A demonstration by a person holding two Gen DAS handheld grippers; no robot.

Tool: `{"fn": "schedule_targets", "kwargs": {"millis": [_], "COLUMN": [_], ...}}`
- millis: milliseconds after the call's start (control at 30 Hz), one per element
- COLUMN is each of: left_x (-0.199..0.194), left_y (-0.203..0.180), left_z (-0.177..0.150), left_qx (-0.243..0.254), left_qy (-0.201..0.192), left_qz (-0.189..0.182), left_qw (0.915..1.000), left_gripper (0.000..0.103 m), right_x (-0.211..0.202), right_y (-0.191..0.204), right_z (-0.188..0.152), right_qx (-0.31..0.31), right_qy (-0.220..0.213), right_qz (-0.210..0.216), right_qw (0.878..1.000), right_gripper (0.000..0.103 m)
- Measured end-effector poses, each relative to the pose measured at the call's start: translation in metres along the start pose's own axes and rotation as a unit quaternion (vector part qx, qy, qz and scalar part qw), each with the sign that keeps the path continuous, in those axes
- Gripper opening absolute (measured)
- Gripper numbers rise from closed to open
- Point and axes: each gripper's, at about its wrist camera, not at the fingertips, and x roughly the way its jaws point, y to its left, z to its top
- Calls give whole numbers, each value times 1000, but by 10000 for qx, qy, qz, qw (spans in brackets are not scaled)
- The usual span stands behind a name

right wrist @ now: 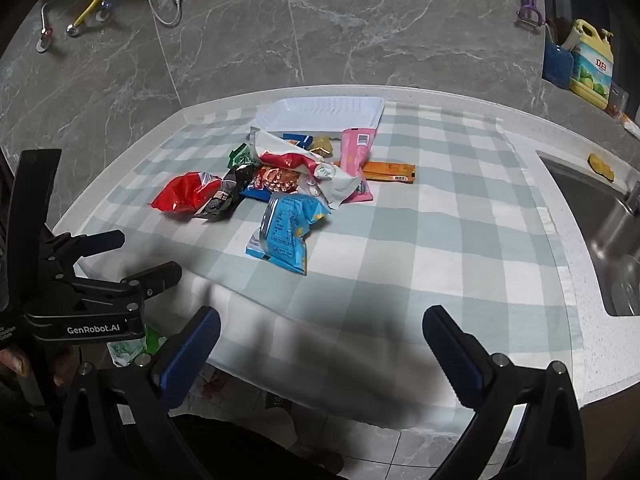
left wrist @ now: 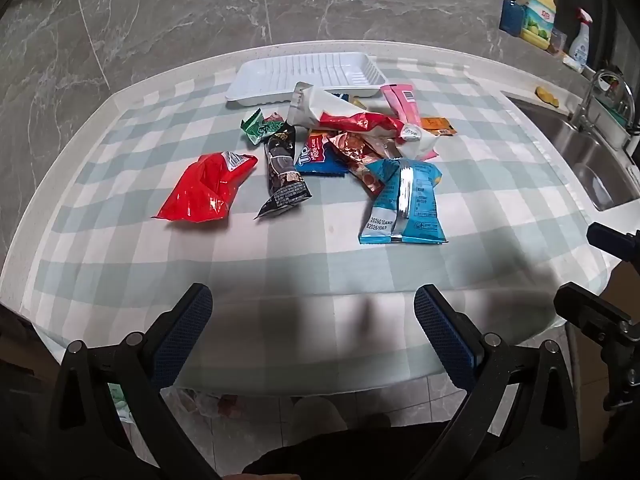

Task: Organize snacks

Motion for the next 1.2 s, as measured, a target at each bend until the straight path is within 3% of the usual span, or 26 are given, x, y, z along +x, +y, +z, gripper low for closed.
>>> {"fn": "schedule_targets", "kwargs": {"millis": [1200], "left_x": [12], "left_y": [2], "left_z": [5], "left_qx": [-1], "left_qy": [41], "left_qz": [65], "left_qw": [10000], "left_gripper": [103], "right_x": [11], "right_y": [-10], "right_z": [4], "right_qx": [99], "right_qy": [89], "right_qz": [94], "right_qw": [9999], "right_gripper": [103]}}
